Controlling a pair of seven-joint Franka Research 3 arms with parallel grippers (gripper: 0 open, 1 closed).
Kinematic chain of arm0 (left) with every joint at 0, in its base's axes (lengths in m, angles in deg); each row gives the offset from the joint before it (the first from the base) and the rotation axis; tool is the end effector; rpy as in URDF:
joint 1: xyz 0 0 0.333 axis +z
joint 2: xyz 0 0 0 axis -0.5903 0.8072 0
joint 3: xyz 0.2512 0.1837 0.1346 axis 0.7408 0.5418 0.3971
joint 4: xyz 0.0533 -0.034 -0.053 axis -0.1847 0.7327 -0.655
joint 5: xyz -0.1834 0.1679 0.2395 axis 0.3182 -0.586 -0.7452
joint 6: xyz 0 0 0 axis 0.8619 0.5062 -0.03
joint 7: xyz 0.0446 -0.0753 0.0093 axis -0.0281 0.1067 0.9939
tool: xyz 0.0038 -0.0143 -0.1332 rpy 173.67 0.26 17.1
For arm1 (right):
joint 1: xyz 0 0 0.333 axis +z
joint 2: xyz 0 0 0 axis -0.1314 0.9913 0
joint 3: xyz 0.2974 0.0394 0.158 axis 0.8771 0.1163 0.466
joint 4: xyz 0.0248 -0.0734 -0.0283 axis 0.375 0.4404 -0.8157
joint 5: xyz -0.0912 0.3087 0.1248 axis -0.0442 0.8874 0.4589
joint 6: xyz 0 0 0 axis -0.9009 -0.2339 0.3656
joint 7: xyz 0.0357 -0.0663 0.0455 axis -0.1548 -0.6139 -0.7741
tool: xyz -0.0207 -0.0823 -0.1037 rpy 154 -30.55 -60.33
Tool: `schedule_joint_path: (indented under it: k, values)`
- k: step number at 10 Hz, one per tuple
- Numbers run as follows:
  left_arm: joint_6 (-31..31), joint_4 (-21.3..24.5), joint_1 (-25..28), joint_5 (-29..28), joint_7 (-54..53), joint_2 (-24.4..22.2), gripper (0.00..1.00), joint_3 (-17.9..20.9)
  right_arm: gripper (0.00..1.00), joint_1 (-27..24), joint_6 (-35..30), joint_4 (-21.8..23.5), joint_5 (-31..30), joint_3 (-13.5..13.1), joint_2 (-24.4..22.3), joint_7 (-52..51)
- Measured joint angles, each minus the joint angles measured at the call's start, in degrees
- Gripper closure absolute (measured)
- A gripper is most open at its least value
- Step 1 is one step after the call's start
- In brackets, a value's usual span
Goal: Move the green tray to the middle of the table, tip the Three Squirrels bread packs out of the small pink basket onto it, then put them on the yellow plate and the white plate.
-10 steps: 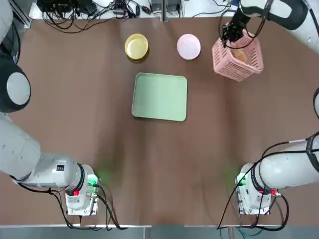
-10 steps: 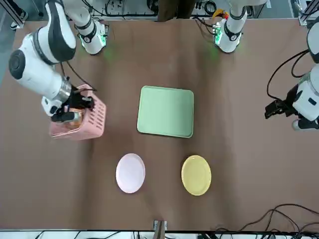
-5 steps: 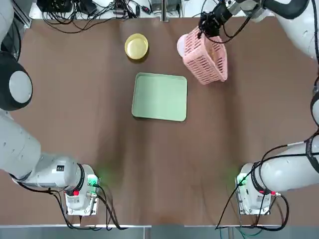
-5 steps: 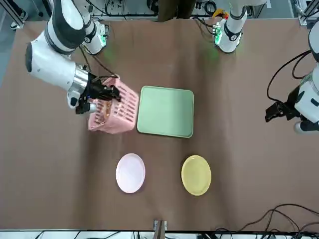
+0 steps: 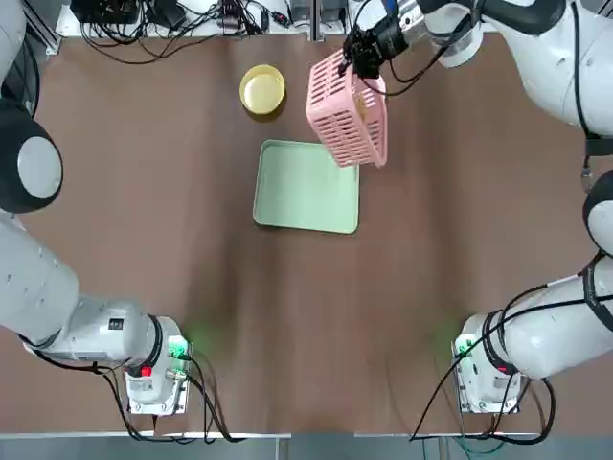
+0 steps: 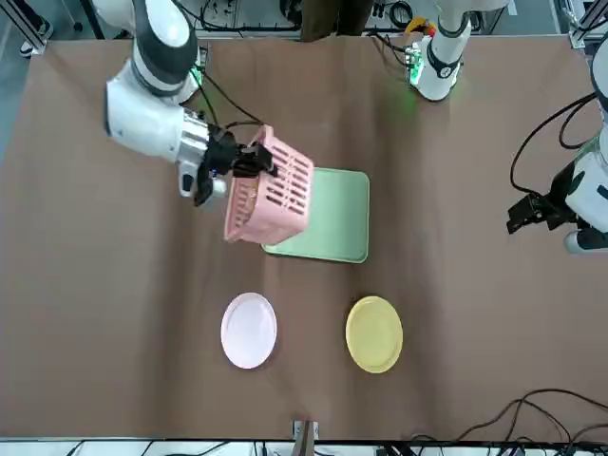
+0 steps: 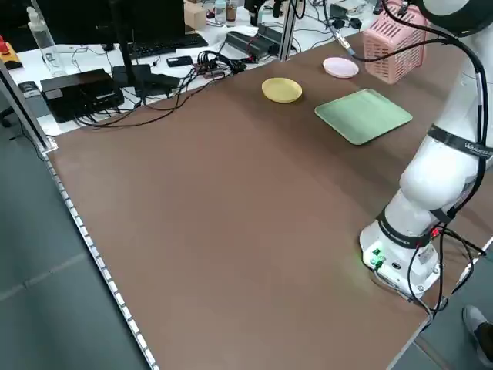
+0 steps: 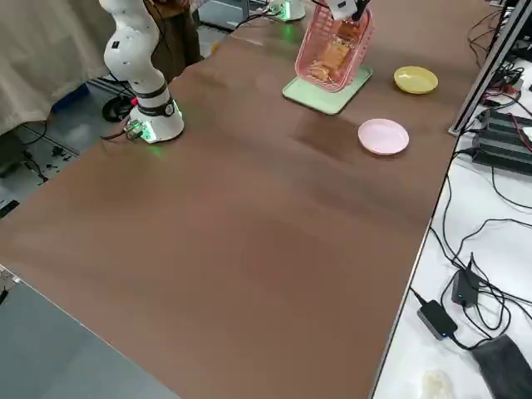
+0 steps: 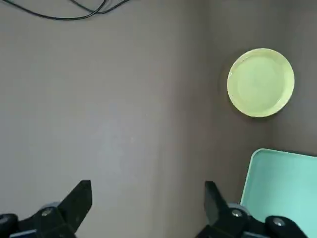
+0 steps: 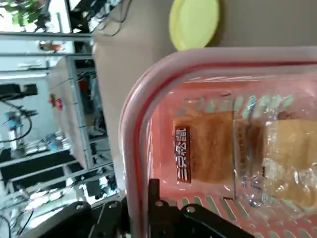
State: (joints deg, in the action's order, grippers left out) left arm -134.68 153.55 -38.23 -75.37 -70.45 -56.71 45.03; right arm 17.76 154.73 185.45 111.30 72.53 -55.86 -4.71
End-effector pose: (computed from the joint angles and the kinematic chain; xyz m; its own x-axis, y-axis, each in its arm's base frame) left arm 0.5763 -0.0279 0.5734 0.9963 0.0663 0.0556 0.0647 -0.9975 0.0294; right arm 0.4754 0.3349 0.4897 0.9953 -0.0305 -0.0917 -0.0938 -0.5306 -0.8424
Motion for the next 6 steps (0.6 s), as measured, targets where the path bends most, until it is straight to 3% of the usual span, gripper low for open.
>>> schedule_joint_path:
  k: [3, 6]
  values:
    - [0.0, -0.1, 0.1, 0.0, 0.0, 0.0, 0.00, 0.0, 0.93, 5.5, 6.5, 0.0, 17.2, 0.0, 3.6, -13.9]
    - [0.0, 0.0, -0.7, 0.0, 0.7, 1.7, 0.00, -0.3, 0.93, 8.8, 7.3, -0.2, 31.7, 0.0, 6.7, -26.5]
